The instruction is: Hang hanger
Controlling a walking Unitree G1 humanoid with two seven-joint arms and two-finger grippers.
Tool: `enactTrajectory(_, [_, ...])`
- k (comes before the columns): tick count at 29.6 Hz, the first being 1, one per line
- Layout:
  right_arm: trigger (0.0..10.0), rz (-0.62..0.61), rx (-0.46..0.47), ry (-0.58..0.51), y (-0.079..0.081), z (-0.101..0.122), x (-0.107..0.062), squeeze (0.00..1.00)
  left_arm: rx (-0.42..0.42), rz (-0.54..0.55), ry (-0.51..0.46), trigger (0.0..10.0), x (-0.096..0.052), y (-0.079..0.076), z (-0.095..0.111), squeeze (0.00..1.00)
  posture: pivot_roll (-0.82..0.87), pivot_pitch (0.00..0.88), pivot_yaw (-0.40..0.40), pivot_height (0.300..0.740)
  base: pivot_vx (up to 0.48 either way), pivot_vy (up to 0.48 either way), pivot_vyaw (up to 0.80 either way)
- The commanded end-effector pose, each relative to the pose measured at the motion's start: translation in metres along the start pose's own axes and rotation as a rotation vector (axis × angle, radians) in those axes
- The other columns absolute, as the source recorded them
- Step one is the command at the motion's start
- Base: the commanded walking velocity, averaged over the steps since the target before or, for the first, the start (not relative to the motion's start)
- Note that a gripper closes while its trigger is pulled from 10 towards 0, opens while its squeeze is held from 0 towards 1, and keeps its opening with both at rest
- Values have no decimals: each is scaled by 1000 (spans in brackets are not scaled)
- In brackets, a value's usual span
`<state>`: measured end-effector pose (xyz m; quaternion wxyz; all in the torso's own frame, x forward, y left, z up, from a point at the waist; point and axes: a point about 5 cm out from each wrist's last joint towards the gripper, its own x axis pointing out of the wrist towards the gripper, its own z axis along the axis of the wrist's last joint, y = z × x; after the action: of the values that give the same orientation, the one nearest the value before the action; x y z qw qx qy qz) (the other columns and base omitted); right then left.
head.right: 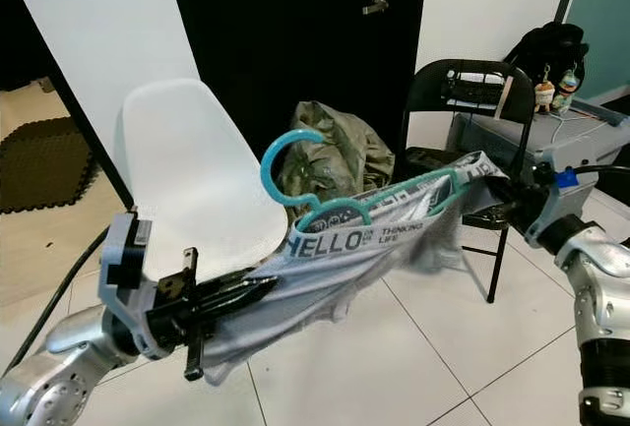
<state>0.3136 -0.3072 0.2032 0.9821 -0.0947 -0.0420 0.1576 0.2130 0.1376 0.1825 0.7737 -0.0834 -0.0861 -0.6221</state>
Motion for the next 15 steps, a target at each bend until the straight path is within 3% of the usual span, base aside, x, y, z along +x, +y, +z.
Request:
enactTrajectory(1, [0,18,15,37,4,-8,-1,0,3,-97,19,10000,4,-10,2,0,-21,0,16,740,0,0,0])
enactTrajectory(4, [0,52,57,-56,8,3,-1,0,15,-82,129,10000,4,-8,-9,0,-23,0,20,740,0,0,0])
enactTrajectory(8, [0,51,83,-93,8,7,-1,0,31,-88,190,10000,5,-7,-15,0,-25,0,22,740,0,0,0])
enactTrajectory(11, [0,69,111,-126,12,10,0,0,110,-64,268,10000,13,-1,-21,0,-26,0,25,740,0,0,0])
enactTrajectory(15, [0,70,120,-136,13,10,1,0,119,-43,251,10000,17,2,-18,0,-25,0,24,740,0,0,0])
